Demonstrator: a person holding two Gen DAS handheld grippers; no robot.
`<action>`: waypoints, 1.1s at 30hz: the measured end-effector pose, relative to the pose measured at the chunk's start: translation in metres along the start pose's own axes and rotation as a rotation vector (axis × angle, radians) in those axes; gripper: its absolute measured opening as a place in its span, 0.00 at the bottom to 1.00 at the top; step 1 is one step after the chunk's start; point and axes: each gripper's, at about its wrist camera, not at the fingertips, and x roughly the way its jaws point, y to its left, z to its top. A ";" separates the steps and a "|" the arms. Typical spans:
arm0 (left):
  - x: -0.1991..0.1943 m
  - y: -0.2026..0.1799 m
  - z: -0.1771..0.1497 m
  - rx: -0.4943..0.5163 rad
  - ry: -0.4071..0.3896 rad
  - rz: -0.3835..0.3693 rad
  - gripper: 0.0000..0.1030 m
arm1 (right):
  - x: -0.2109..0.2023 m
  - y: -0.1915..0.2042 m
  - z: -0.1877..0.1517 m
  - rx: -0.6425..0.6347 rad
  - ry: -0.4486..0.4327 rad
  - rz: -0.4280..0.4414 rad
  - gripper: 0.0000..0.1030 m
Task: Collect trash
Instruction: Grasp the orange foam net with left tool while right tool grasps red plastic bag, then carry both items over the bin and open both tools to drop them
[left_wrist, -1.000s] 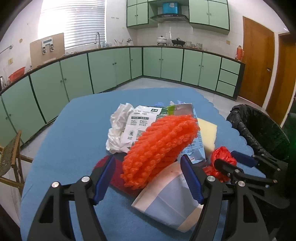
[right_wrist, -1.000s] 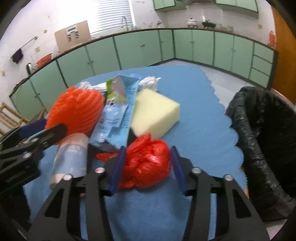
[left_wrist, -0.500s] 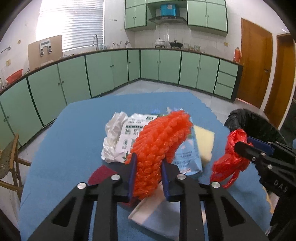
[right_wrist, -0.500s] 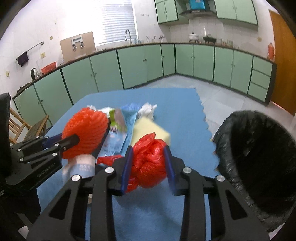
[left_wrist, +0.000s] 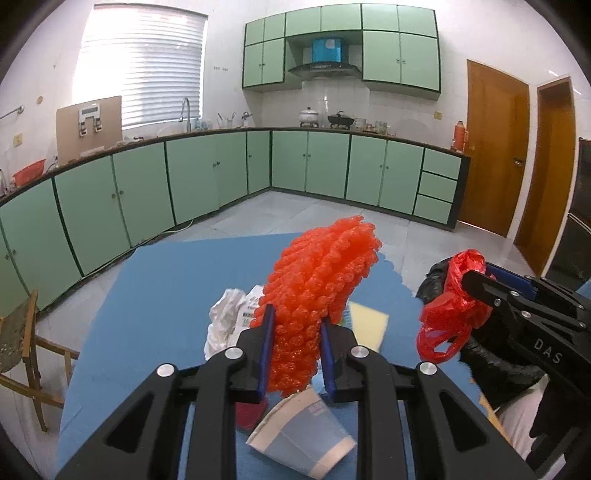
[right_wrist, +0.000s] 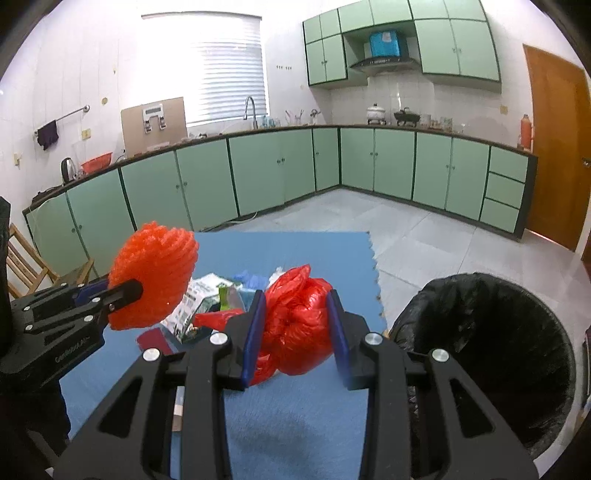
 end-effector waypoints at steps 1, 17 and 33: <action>-0.003 -0.002 0.002 0.001 -0.006 -0.006 0.21 | -0.002 -0.001 0.001 0.001 -0.004 -0.002 0.31; -0.013 -0.048 0.021 0.042 -0.043 -0.129 0.21 | -0.050 -0.050 0.014 0.052 -0.093 -0.080 0.31; 0.017 -0.151 0.041 0.121 -0.048 -0.333 0.21 | -0.087 -0.154 0.004 0.121 -0.134 -0.272 0.31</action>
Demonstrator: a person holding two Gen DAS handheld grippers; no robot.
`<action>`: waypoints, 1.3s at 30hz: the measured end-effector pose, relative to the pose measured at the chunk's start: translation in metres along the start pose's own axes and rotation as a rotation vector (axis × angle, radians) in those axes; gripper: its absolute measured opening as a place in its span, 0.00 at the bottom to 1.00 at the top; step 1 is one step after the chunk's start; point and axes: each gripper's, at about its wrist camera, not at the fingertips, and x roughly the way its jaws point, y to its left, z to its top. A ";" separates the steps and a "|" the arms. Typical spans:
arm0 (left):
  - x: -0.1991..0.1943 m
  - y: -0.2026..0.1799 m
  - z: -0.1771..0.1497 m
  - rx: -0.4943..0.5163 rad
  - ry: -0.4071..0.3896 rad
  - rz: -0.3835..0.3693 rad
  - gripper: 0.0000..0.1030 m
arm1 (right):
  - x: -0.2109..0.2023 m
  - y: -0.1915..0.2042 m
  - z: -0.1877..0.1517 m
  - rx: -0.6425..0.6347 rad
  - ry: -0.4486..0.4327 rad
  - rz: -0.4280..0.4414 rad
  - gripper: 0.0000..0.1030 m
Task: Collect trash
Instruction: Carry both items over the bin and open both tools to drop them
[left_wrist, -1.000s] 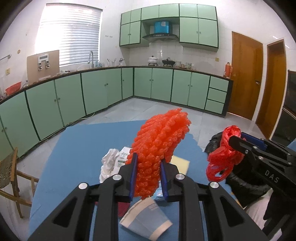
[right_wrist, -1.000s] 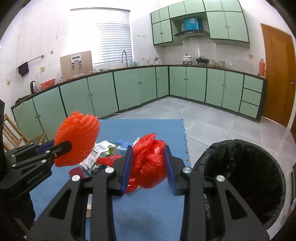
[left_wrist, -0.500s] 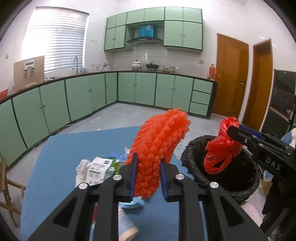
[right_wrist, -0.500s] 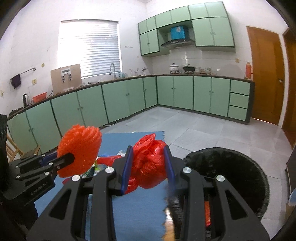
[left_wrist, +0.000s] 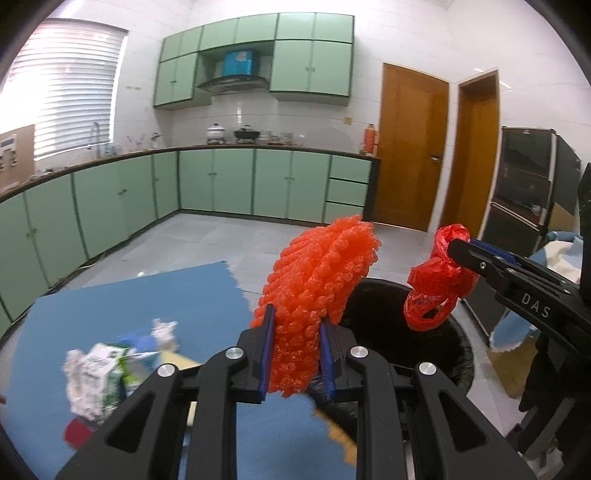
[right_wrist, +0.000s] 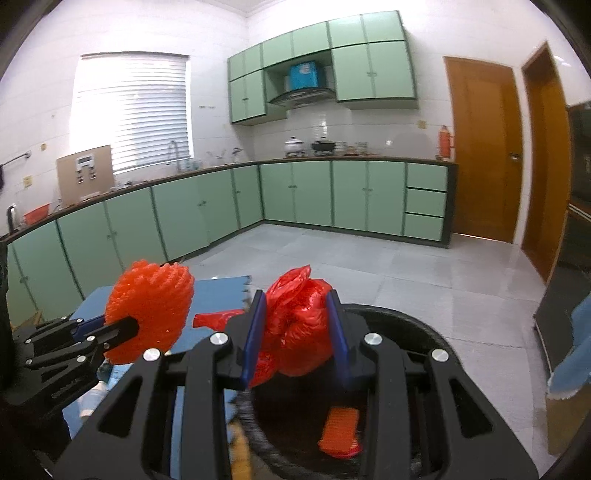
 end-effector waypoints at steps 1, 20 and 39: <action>0.008 -0.006 0.001 0.001 0.004 -0.018 0.21 | 0.001 -0.011 -0.001 0.007 0.001 -0.017 0.31; 0.144 -0.085 -0.015 0.065 0.153 -0.125 0.21 | 0.065 -0.103 -0.067 0.053 0.156 -0.157 0.33; 0.103 -0.041 -0.011 0.025 0.152 -0.031 0.59 | 0.047 -0.092 -0.062 0.105 0.103 -0.222 0.89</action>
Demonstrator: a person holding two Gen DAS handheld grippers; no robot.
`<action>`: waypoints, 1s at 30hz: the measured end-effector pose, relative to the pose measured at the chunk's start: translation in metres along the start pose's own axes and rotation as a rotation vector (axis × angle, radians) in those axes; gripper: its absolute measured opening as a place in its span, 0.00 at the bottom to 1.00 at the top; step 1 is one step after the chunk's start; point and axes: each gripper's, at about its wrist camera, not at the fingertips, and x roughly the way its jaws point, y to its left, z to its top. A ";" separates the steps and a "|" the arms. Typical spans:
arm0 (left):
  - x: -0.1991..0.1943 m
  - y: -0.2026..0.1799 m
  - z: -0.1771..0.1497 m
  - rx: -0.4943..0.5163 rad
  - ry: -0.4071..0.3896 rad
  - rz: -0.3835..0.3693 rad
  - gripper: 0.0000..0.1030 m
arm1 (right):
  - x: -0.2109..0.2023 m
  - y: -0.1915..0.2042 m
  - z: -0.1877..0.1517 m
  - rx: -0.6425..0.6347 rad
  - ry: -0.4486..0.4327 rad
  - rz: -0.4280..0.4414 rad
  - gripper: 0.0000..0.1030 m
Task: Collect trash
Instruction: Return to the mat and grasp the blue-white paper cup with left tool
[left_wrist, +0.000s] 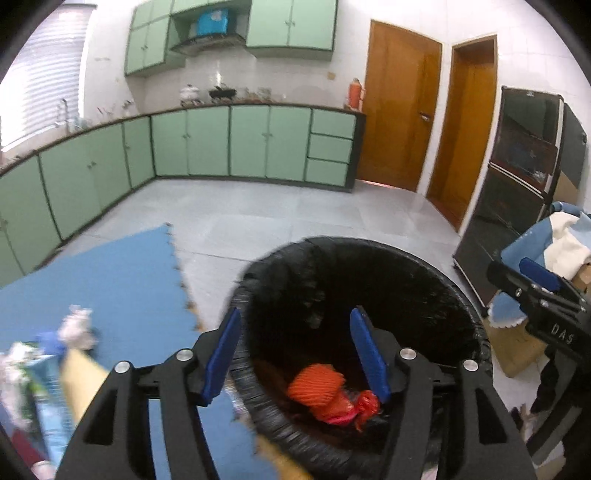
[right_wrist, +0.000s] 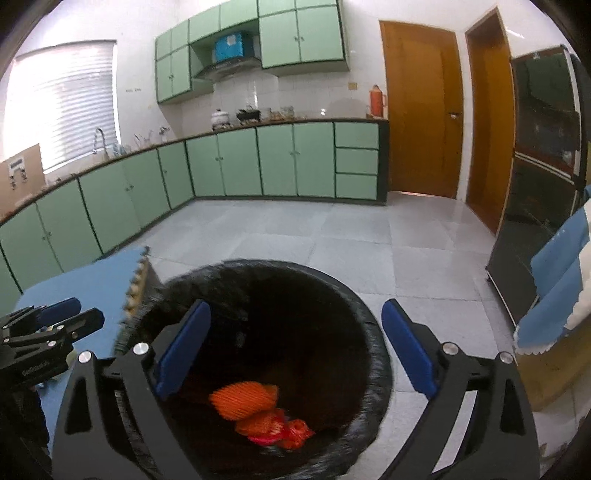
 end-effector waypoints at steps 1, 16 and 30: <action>-0.014 0.008 -0.002 -0.008 -0.015 0.020 0.60 | -0.006 0.006 0.004 -0.001 -0.011 0.013 0.90; -0.141 0.107 -0.088 -0.136 -0.042 0.402 0.60 | -0.053 0.145 -0.020 -0.098 -0.026 0.242 0.90; -0.124 0.121 -0.151 -0.192 0.006 0.477 0.60 | -0.042 0.202 -0.073 -0.155 0.074 0.342 0.90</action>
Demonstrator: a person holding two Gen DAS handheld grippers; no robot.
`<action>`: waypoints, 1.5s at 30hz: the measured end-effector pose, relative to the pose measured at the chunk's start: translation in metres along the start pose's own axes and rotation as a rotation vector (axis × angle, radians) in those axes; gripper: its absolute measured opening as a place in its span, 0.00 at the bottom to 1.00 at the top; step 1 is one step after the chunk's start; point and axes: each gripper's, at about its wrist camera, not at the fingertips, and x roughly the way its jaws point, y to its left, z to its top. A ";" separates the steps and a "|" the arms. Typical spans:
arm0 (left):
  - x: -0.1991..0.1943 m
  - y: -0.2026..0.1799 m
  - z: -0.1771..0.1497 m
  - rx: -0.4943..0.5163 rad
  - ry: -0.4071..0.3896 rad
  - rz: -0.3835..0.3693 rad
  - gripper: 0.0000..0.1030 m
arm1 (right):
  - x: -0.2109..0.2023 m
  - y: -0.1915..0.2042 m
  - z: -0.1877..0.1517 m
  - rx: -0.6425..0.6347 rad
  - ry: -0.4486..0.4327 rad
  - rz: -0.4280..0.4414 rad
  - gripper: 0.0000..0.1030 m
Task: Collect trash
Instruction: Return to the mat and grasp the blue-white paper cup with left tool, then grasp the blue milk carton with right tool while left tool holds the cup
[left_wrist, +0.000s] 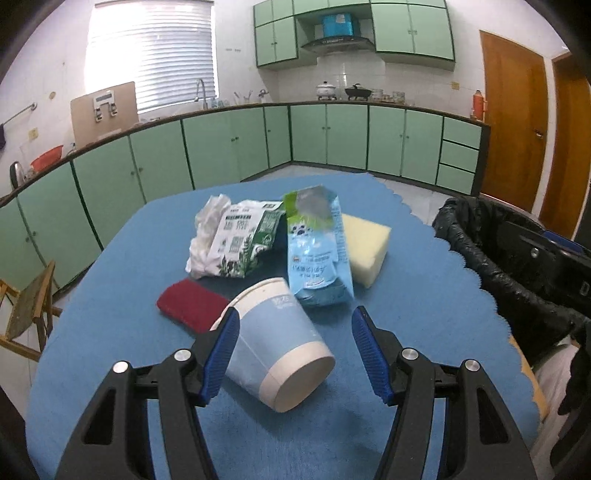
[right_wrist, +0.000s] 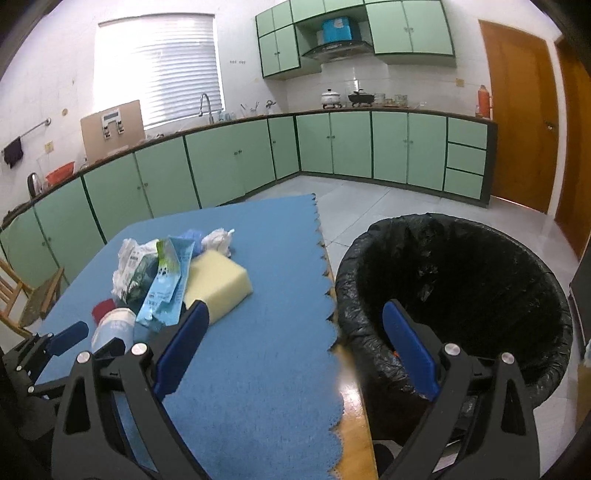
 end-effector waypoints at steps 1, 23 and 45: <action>0.003 0.000 0.000 -0.007 0.003 0.004 0.60 | 0.001 -0.001 0.000 0.001 0.001 -0.001 0.90; 0.021 0.042 -0.011 -0.152 0.088 0.037 0.57 | 0.007 0.020 -0.003 -0.099 0.033 0.027 0.90; -0.005 0.083 0.021 -0.234 -0.028 0.021 0.41 | 0.020 0.077 0.028 -0.112 -0.011 0.117 0.90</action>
